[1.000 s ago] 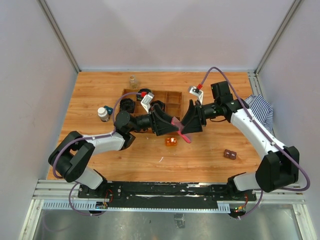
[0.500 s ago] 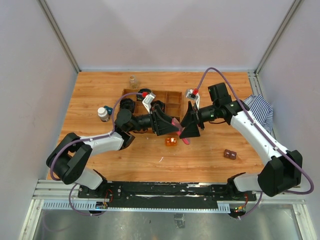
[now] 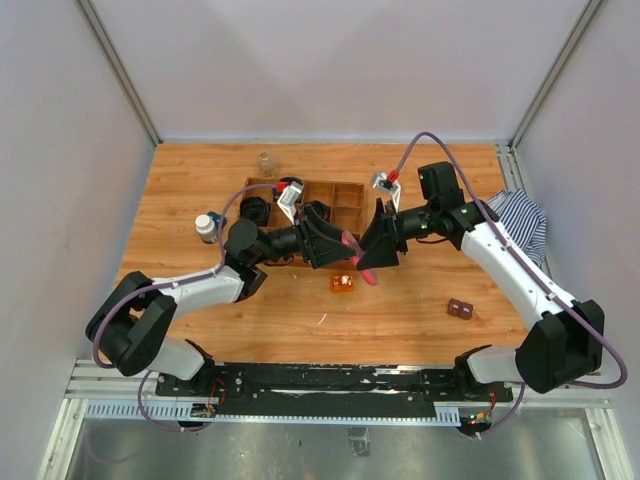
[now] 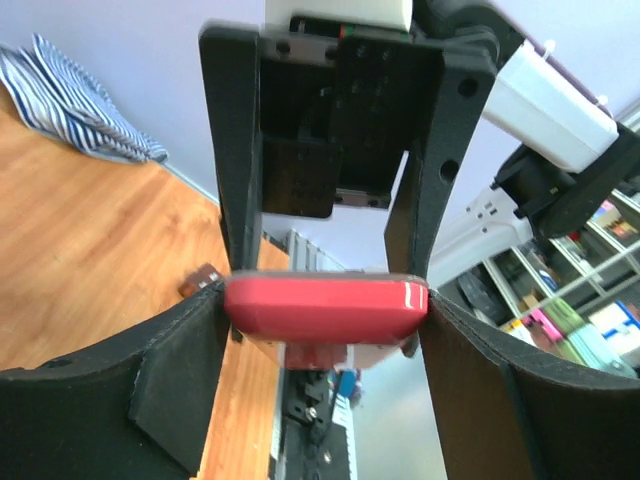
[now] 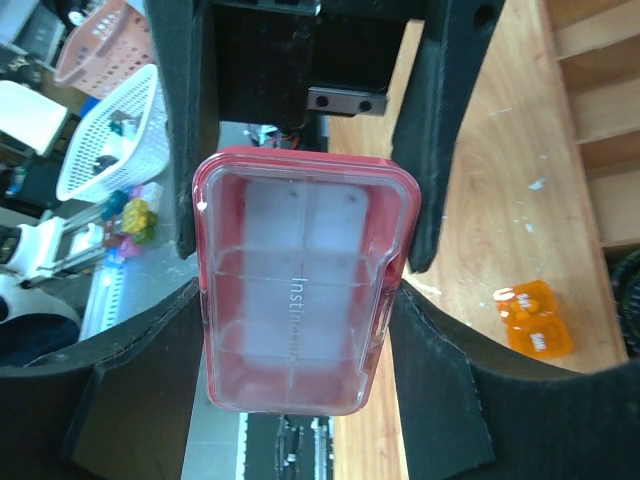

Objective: Sort the pills into containers
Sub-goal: Open the pill container at the center of the board.

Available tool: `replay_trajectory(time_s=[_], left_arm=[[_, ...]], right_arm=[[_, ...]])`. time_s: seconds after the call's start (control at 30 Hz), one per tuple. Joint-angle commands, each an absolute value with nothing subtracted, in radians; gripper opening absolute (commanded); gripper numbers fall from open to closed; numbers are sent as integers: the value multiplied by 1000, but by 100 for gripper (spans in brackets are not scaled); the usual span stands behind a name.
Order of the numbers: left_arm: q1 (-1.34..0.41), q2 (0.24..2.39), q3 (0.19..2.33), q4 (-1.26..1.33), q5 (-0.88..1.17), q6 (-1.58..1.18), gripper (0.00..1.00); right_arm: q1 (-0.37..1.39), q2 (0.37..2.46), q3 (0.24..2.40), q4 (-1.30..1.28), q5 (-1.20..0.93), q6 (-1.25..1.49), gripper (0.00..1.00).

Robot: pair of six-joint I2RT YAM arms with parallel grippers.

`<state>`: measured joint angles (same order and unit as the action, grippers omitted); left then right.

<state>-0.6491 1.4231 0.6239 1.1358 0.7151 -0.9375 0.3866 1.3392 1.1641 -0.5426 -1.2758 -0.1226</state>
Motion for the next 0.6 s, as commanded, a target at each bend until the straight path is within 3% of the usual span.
replay_trajectory(time_s=[0.0,0.13,0.3,0.37,0.47,0.57], left_arm=[[-641,1364,601,1257,616,-902,83],[-641,1292,542,1264,563,-830,95],[-643,1193,469,1250,553,-660,99],[-686,1132,421,1222,515,-478,99],[-867,1057,362,1132,358,6,99],[-953,1092,378,1098,241,285,99]], right_arm=[[371,1323,1131,-498,-1400,-30,10],[354,1308,1112,-441,-1423,22,8],[327,1300,1096,-388,-1445,82,8],[301,1297,1080,-330,-1463,147,8],[266,1298,1039,-176,-1483,313,8],[259,1295,992,-27,-1473,468,8]])
